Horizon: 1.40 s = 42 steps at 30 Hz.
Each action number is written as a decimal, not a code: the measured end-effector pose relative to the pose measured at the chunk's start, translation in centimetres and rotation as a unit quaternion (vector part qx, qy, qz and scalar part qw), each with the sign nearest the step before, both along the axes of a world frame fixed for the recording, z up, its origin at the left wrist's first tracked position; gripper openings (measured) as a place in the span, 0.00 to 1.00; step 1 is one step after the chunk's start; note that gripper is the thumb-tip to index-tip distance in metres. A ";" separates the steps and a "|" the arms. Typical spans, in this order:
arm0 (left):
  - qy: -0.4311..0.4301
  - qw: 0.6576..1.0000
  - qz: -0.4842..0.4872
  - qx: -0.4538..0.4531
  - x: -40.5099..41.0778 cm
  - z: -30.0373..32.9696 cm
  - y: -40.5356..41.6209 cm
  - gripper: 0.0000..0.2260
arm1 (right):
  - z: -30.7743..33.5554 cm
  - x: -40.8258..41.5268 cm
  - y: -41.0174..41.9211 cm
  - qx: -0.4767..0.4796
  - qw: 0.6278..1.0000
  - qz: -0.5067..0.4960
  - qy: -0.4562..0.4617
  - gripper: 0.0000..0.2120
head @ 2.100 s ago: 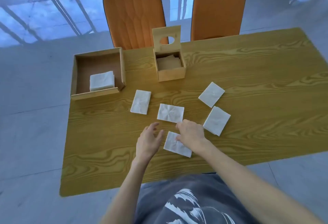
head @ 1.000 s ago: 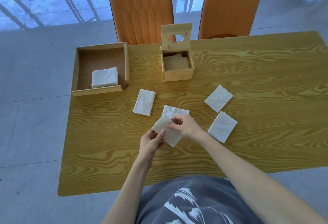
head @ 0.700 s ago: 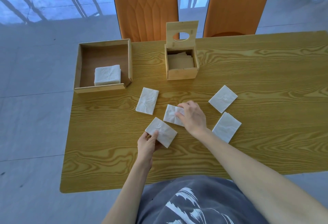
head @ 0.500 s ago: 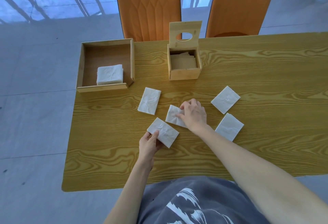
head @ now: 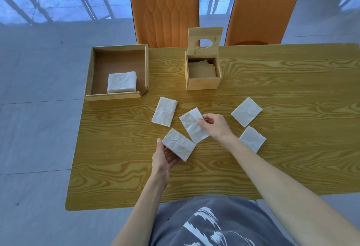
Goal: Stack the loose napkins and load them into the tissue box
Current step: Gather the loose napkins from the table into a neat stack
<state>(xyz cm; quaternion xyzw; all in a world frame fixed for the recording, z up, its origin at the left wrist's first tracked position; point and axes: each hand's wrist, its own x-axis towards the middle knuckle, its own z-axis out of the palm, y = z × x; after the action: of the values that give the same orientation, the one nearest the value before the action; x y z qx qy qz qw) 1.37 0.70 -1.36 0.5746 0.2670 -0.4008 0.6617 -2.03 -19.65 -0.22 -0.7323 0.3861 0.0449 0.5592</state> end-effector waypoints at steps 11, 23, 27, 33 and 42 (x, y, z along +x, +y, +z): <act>-0.008 1.000 -0.001 0.000 0.5 0.2 0.7 0.22 | -1.8 2.0 4.4 0.090 0.983 0.158 0.024 0.12; -0.056 0.998 0.002 0.024 1.2 -0.7 1.4 0.09 | -1.8 4.5 5.3 -0.100 0.969 0.201 0.102 0.16; -0.067 0.997 0.007 0.046 1.8 -0.8 2.3 0.06 | -1.4 6.9 5.4 -0.150 0.977 0.087 0.121 0.20; -0.066 0.995 0.018 0.071 2.4 -0.9 4.2 0.06 | -1.3 10.4 7.9 -0.174 0.966 -0.002 0.191 0.25; -0.066 0.995 0.016 0.074 2.7 -0.8 4.9 0.07 | -1.5 10.8 8.8 -0.190 0.963 -0.012 0.191 0.22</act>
<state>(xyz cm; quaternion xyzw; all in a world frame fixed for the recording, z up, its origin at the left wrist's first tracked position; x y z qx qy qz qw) 4.06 5.62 -2.15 0.6432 0.2608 -0.3301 0.6397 8.75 -10.84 -1.73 -0.7983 0.4957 0.1034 0.3259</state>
